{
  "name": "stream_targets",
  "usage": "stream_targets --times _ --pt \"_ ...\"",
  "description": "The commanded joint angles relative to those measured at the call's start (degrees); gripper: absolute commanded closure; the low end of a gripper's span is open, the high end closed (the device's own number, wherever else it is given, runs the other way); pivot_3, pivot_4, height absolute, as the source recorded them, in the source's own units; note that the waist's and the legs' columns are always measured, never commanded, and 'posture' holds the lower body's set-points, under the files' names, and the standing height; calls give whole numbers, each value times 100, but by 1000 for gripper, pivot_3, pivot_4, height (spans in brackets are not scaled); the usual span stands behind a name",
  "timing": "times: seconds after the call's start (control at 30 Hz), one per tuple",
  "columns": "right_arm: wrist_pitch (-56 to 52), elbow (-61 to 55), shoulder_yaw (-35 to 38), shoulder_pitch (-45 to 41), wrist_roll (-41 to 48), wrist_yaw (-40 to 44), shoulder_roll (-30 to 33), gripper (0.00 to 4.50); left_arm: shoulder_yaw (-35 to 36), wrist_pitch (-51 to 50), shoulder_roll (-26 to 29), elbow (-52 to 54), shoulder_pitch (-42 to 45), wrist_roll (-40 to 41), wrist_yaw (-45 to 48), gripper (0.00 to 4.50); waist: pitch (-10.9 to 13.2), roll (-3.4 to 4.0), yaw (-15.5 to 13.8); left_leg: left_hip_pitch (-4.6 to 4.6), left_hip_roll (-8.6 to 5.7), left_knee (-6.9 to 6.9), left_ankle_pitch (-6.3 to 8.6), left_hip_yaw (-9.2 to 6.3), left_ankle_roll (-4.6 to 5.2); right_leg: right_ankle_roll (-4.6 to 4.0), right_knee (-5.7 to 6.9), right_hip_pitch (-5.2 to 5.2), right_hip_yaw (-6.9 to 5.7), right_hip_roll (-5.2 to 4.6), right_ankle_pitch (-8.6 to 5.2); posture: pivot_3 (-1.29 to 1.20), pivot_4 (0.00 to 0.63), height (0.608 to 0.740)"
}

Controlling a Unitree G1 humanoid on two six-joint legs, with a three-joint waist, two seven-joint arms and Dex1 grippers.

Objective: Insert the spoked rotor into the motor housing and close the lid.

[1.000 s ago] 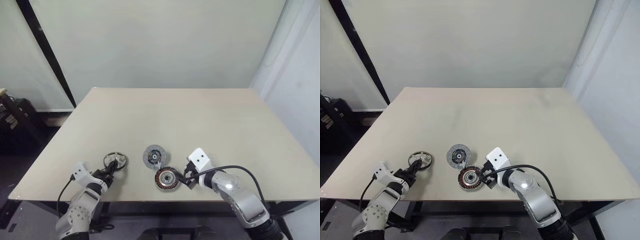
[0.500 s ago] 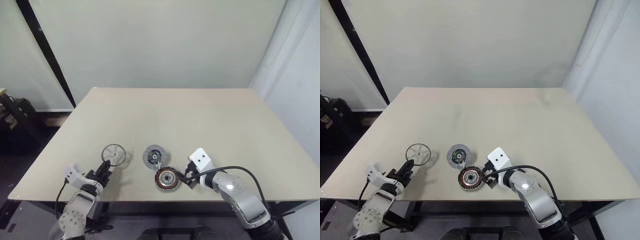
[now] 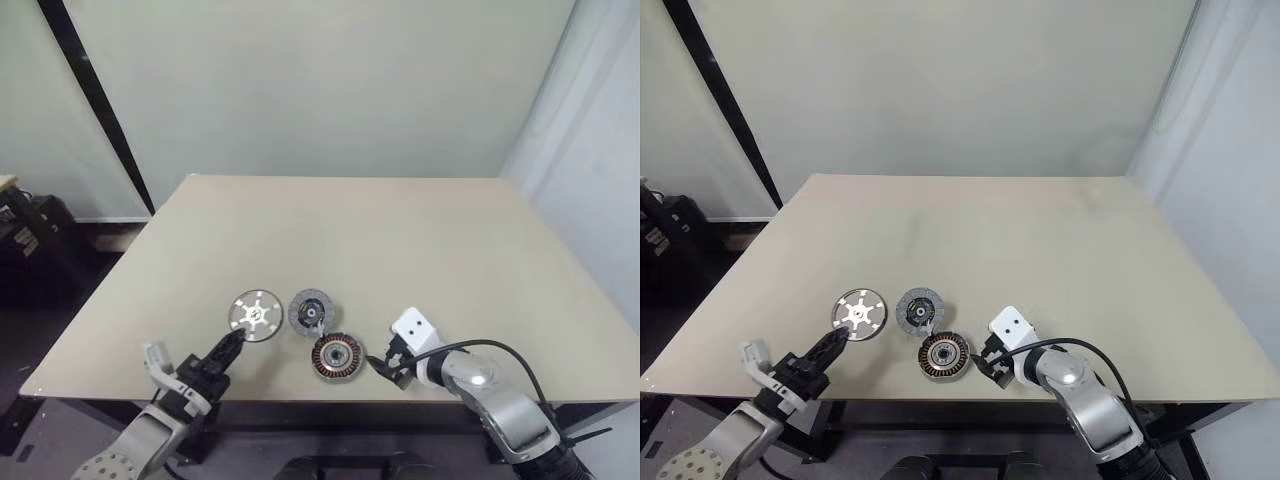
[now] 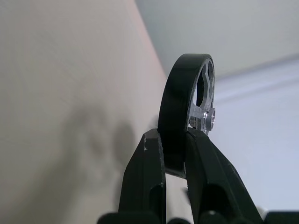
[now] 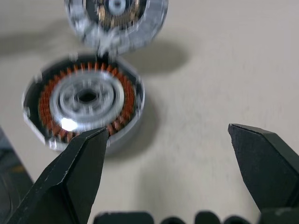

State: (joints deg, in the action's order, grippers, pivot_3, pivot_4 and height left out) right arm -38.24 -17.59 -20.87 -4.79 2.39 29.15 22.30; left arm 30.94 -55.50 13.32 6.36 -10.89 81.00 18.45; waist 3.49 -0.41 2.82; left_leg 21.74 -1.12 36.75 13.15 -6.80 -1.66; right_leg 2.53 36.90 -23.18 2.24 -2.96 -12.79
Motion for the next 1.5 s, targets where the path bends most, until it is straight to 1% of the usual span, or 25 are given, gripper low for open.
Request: stream_targets --times 0.03,0.27,0.5,0.7,1.03,1.27,1.5 --pt "114 -113 128 16 91 101 46 0 -509 -202 -89 435 202 316 -133 4281 0 1 0 0 0 1 0 0 0 0 -1 1 0 0 0 0 0 740" --pt "133 -215 159 116 5 -52 1 0 -1268 -384 10 118 407 -169 -134 4281 -1 2 1 -3 3 -8 0 6 0 0 0 -5 1 5 0 0 0 740" --pt "102 -360 248 281 -29 -194 22 0 -1600 -478 32 -390 631 -627 -142 4281 -1 2 -1 -1 -1 -16 -4 3 8 0 0 -7 1 4 0 0 0 740" --pt "93 -430 291 381 -38 -311 -20 0 -1711 -504 -24 -737 832 -989 -220 4281 -1 3 2 -3 1 -15 -1 5 1 0 0 -6 1 4 0 0 0 740" --pt "80 -518 334 529 -23 -459 -54 0 -1612 -595 -40 -954 974 -1328 -284 4281 -1 3 1 -3 1 -19 -3 4 5 0 0 -8 1 4 0 0 0 740" --pt "95 -487 361 548 -24 -509 -82 0 -1558 -788 1 -900 962 -1320 -261 4281 -2 3 1 -4 1 -19 -3 4 5 0 0 -7 1 4 0 0 0 740" --pt "114 -428 367 520 -21 -541 -107 0 -1509 -1122 157 -772 921 -1208 -187 4281 -1 4 1 -4 1 -21 -1 3 2 0 0 -9 1 4 0 0 0 740"
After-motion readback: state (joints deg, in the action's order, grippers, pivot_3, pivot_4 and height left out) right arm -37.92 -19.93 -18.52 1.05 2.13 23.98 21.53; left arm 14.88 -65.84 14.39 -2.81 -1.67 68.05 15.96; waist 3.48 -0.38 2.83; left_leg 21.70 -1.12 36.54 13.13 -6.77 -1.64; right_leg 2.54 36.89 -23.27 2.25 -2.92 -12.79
